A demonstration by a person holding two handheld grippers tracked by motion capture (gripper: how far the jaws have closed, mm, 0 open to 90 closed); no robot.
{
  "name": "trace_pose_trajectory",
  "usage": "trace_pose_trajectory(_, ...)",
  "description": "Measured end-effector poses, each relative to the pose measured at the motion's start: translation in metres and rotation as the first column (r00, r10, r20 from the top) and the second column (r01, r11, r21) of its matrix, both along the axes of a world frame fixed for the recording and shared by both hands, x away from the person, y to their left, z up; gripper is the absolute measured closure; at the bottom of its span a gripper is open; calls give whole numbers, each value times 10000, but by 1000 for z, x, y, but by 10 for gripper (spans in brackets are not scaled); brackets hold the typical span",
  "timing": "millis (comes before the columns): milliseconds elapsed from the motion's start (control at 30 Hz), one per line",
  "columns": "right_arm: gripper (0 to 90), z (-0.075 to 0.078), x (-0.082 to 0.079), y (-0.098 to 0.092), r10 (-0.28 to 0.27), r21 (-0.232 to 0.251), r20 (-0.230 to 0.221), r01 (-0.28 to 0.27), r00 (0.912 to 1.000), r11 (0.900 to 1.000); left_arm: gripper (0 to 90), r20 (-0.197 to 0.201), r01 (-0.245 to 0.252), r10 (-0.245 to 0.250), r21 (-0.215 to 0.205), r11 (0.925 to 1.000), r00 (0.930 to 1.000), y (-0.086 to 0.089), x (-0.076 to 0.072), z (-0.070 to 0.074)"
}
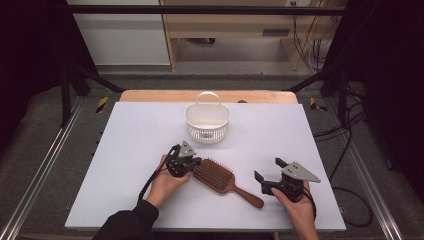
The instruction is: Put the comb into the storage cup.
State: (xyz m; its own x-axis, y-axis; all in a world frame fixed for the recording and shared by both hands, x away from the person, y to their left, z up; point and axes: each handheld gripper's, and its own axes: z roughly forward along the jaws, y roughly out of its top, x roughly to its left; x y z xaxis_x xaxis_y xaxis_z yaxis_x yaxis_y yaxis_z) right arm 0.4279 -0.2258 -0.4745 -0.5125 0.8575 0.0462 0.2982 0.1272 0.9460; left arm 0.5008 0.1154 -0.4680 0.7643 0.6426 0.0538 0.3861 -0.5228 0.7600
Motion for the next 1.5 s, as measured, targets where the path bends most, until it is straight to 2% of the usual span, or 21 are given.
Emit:
trace_pose_trajectory(100, 81, 0, 0, -1, -37, 6, 27, 37, 10000, 10000, 898, 303, -161, 158, 89, 9998, 9994, -2, -4, -1)
trace_pose_trajectory(167, 81, 0, -1, -1, -33, -1, 20, 33, 10000, 10000, 898, 523, -475, 486, -208, 9987, 9975, 5, -7, 0)
trace_pose_trajectory(267, 79, 0, -1, -2, -21, -23, -2, 21, 10000, 10000, 898, 785, -644, 676, -434, 9970, 9946, 12, -11, 3)
trace_pose_trajectory(333, 78, 0, -1, -2, -41, -18, -34, 41, 10000, 10000, 898, 1205, -791, 835, -408, 9960, 9892, 19, -19, 7)
trace_pose_trajectory(400, 81, -1, 0, -4, -94, 4, -101, 94, 9999, 10000, 898, 1541, -857, 941, -605, 9945, 9836, 27, -28, 12)
trace_pose_trajectory(500, 80, -1, 0, -4, -120, 5, -309, 121, 9994, 9999, 898, 1761, -987, 1149, -981, 9903, 9777, 41, -41, 15)
trace_pose_trajectory(533, 80, -1, 0, -3, -125, 57, -406, 127, 9991, 9999, 898, 1800, -944, 1090, -874, 9917, 9776, 45, -43, 15)
trace_pose_trajectory(567, 80, 0, -1, -2, -109, 127, -444, 115, 9990, 9999, 898, 1992, -985, 1107, -703, 9926, 9737, 49, -46, 17)
trace_pose_trajectory(600, 81, 1, -2, 0, -166, 136, -394, 172, 9991, 9998, 898, 2175, -1089, 1231, -759, 9911, 9683, 54, -49, 17)
trace_pose_trajectory(667, 88, 7, -5, 5, -248, -40, -336, 247, 9991, 9997, 898, 2118, -1153, 1404, -1267, 9852, 9672, 65, -56, 14)
trace_pose_trajectory(767, 63, 17, -9, 14, -231, -595, -511, 201, 9984, 9980, 898, 2224, -1449, 1730, -1370, 9799, 9595, 76, -64, 6)
trace_pose_trajectory(800, 63, 17, -9, 14, -231, -595, -511, 201, 9984, 9980, 898, 2197, -1521, 1818, -1457, 9776, 9585, 80, -67, 5)
trace_pose_trajectory(900, 76, 23, -11, 19, -419, -1089, -581, 354, 9974, 9934, 897, 2435, -1698, 2090, -1725, 9703, 9471, 88, -74, 5)
trace_pose_trajectory(1000, 75, 30, -16, 26, -11, -1414, -769, -98, 9970, 9899, 890, 2853, -1941, 2401, -1805, 9642, 9279, 97, -82, 9)
trace_pose_trajectory(1167, 75, 41, -22, 30, 390, -1860, -823, -538, 9958, 9811, 830, 3077, -2412, 2910, -1898, 9517, 9059, 115, -93, 5)
trace_pose_trajectory(1233, 74, 47, -24, 31, 497, -2262, -790, -665, 9956, 9718, 748, 3019, -2683, 3248, -2139, 9393, 8963, 121, -96, 4)
trace_pose_trajectory(1267, 72, 49, -25, 31, 547, -2324, -787, -717, 9954, 9700, 702, 3008, -2799, 3409, -2279, 9326, 8907, 123, -98, 3)
trace_pose_trajectory(1333, 69, 54, -25, 31, 664, -2412, -897, -864, 9938, 9666, 603, 3062, -2944, 3599, -2399, 9251, 8813, 126, -101, 3)
trace_pose_trajectory(1400, 68, 58, -25, 29, 794, -2419, -995, -1015, 9919, 9650, 472, 3172, -3150, 3848, -2500, 9156, 8668, 128, -104, 3)
trace_pose_trajectory(1433, 70, 59, -25, 29, 865, -2365, -1079, -1101, 9904, 9654, 424, 3139, -3232, 3950, -2573, 9107, 8634, 129, -105, 3)
trace_pose_trajectory(1500, 99, 61, -23, 28, 1065, -2341, -1360, -1364, 9850, 9626, 337, 3080, -3245, 3966, -2600, 9095, 8648, 130, -102, 1)
